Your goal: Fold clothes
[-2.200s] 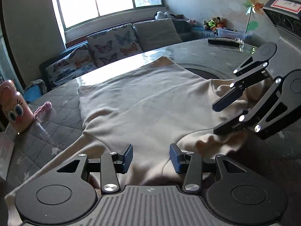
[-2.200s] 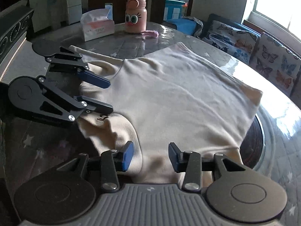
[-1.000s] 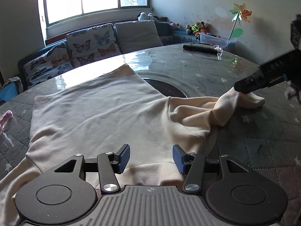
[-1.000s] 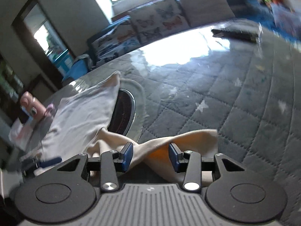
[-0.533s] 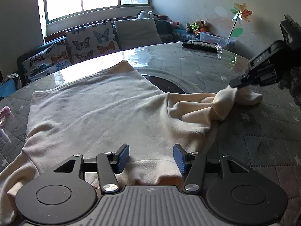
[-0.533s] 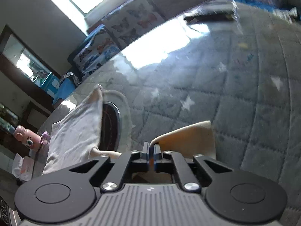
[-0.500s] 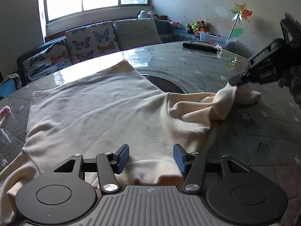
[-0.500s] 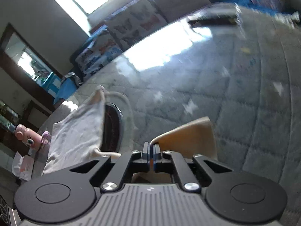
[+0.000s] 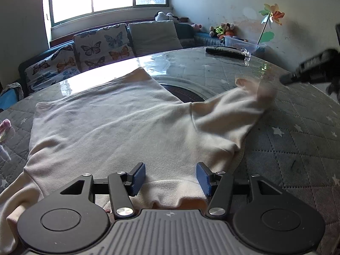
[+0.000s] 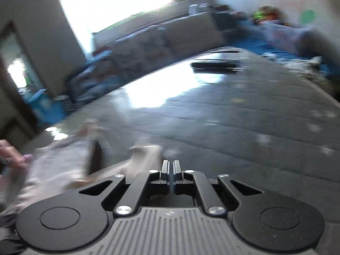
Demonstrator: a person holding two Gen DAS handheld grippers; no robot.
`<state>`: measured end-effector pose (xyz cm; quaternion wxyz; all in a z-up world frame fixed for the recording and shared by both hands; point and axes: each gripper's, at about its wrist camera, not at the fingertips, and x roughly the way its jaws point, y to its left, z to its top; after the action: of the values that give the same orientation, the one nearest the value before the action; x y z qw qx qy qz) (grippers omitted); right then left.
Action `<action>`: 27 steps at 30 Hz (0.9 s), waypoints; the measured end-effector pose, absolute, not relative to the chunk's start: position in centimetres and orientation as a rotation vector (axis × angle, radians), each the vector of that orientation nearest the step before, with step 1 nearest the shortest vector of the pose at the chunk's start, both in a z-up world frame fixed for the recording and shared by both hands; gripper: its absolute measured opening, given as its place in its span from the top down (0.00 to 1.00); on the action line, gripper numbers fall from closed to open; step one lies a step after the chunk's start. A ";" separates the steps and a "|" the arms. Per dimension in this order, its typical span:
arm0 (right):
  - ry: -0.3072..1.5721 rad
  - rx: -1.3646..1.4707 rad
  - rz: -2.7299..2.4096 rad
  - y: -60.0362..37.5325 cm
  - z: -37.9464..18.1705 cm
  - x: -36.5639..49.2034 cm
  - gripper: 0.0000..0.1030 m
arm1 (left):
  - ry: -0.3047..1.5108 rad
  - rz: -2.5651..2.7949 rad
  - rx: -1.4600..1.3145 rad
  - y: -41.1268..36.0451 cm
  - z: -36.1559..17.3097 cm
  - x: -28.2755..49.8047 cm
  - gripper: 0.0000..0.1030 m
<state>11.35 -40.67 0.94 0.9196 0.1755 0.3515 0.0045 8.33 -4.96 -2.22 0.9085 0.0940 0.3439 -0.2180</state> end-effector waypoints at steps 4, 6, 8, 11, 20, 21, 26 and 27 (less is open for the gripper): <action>0.717 0.328 -0.048 -41.2 0.5 11.7 0.94 | 0.710 -0.451 0.194 -4.9 -2.3 8.4 0.44; 0.726 0.276 0.005 -39.9 0.8 11.9 0.79 | 0.711 -0.450 0.192 -4.8 -2.3 8.5 0.43; 0.742 0.180 0.066 -37.8 0.4 12.2 0.54 | 0.711 -0.449 0.192 -4.9 -2.3 8.5 0.43; 0.764 0.082 0.124 -35.3 -0.3 12.8 0.51 | 0.713 -0.448 0.192 -4.9 -2.2 8.4 0.43; 0.798 -0.093 0.104 -33.5 -2.0 14.3 0.38 | 0.715 -0.445 0.189 -4.8 -2.3 8.5 0.41; 0.785 -0.090 0.060 -34.5 -1.8 14.6 0.34 | 0.715 -0.446 0.188 -4.8 -2.3 8.6 0.40; 0.726 -0.067 -0.117 -37.9 -0.7 15.0 0.35 | 0.715 -0.446 0.185 -4.7 -2.4 8.6 0.39; 0.713 -0.059 -0.139 -38.3 -0.4 14.8 0.35 | 0.715 -0.446 0.185 -4.7 -2.4 8.6 0.39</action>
<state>14.84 -38.27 -0.45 0.9344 -0.0287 0.3485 -0.0679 8.65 -4.71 -2.36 0.9083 0.0898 0.3467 -0.2161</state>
